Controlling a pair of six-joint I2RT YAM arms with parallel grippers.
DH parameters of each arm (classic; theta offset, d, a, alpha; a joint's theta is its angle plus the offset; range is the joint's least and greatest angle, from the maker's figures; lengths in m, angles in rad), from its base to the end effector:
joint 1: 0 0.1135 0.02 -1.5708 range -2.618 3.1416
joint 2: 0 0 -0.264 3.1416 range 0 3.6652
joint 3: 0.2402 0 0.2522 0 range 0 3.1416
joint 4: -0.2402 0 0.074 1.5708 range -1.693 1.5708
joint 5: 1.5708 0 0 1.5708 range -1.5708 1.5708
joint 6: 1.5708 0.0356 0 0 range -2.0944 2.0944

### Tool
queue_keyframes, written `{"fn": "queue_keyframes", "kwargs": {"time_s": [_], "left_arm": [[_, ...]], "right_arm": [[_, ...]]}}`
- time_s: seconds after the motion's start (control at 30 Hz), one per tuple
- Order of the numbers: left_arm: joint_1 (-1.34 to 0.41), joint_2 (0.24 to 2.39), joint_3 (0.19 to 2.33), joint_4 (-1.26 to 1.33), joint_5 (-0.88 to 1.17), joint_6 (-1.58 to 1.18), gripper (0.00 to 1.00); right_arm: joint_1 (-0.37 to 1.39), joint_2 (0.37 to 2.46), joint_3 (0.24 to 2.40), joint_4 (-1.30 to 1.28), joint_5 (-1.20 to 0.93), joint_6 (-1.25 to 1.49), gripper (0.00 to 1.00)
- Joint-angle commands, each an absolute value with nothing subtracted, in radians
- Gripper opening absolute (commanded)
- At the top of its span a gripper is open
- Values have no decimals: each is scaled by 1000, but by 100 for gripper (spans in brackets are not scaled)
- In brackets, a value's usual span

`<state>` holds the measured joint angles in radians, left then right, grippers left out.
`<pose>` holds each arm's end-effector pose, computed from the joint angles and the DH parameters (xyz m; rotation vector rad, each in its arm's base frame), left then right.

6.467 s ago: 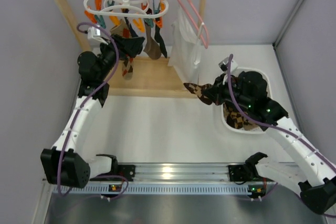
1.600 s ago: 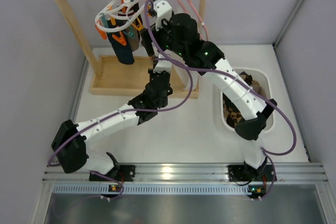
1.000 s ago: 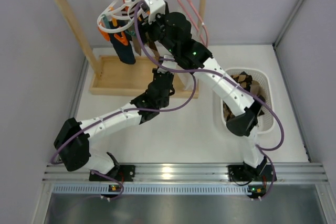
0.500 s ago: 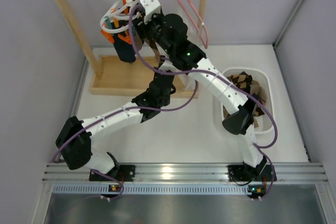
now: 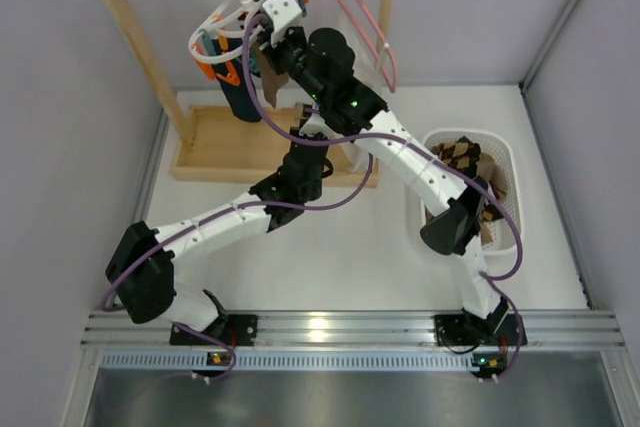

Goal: Remove the socks clipped to the hanger

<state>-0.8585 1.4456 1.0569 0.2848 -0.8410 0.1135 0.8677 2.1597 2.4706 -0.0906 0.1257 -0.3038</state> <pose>0.2382 -0.2352 0.3280 0.1687 1.6330 0.1348 0.3191 0.3695 0.4890 -0.6621 1.1912 0.3899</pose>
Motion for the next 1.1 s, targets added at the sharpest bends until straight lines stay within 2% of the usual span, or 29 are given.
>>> {"fn": "queue_keyframes", "kwargs": {"time_s": [0.0, 0.1, 0.17, 0.23, 0.37, 0.63, 0.7, 0.77, 0.93, 1.07], "left_arm": [[-858, 1416, 1097, 336, -819, 106, 0], [-853, 1414, 1088, 334, -816, 97, 0], [-853, 1407, 1068, 333, -805, 81, 0], [-853, 1390, 1043, 331, -775, 57, 0], [-854, 1249, 912, 328, -697, -65, 0], [-854, 1037, 793, 220, -614, -193, 0], [-854, 1002, 775, 166, -562, -235, 0], [-856, 941, 743, 141, -496, -280, 0], [-854, 861, 692, 140, -177, -350, 0], [-856, 914, 709, 149, 70, -406, 0]], "right_arm": [[865, 2172, 2481, -9, 118, -310, 14], [865, 2155, 2453, 21, 117, -295, 11], [865, 2126, 2415, 21, 107, -266, 14], [865, 2080, 2367, 12, 100, -230, 32], [868, 1956, 2208, 24, 72, -204, 53], [882, 1726, 2033, -113, 61, -152, 68], [885, 1633, 1949, -136, 69, -134, 78], [885, 1550, 1864, -141, 89, -111, 99], [882, 1212, 1521, -137, 234, -54, 99], [884, 965, 1265, -222, 366, -6, 99]]}}
